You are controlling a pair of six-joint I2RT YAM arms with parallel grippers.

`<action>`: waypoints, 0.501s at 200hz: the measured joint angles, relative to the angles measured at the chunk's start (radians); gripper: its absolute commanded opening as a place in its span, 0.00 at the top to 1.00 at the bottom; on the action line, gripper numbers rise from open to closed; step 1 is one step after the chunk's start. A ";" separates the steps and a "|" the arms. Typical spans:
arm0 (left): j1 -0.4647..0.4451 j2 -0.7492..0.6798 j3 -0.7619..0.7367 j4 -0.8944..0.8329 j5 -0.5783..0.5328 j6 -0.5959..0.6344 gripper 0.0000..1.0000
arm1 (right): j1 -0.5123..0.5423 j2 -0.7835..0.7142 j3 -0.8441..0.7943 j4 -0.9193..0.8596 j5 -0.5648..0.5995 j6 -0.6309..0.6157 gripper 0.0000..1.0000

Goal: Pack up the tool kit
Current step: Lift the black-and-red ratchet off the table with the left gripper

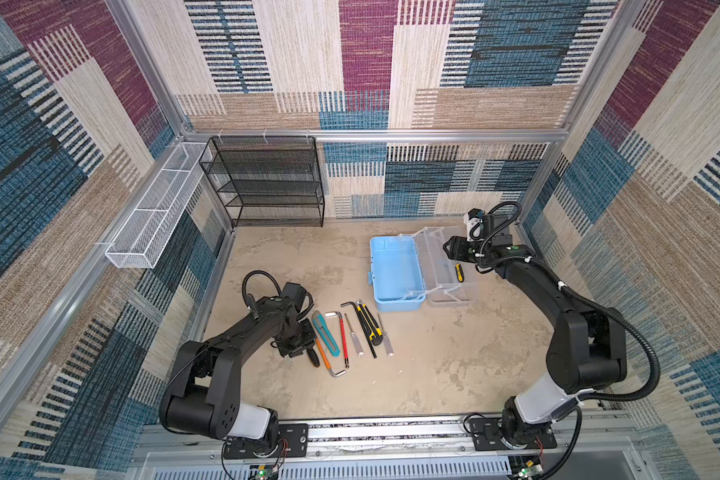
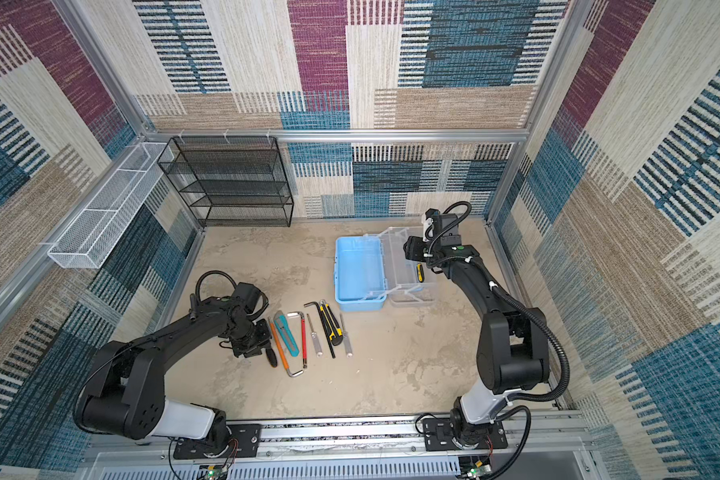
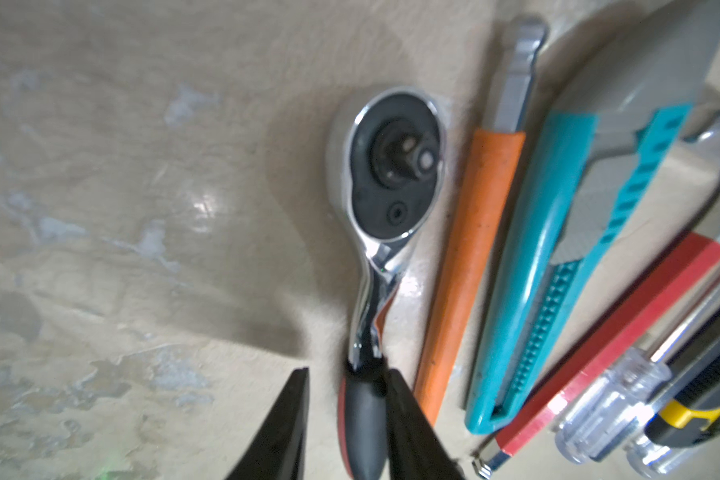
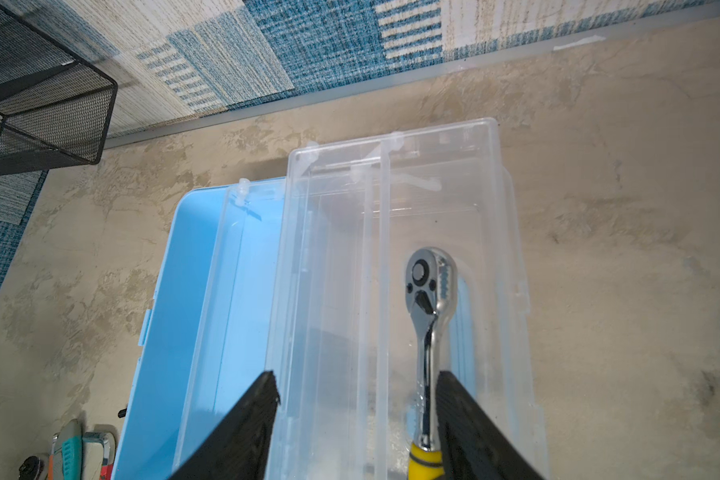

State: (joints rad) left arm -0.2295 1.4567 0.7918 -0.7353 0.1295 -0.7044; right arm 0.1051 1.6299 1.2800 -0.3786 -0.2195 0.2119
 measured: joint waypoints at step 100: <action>0.002 0.097 0.045 -0.005 -0.031 0.024 0.67 | 0.000 0.000 0.018 -0.002 0.003 0.000 0.36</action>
State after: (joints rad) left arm -0.2276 1.5539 0.8368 -0.7403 0.0986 -0.6807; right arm 0.1051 1.6299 1.2980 -0.3801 -0.2161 0.2115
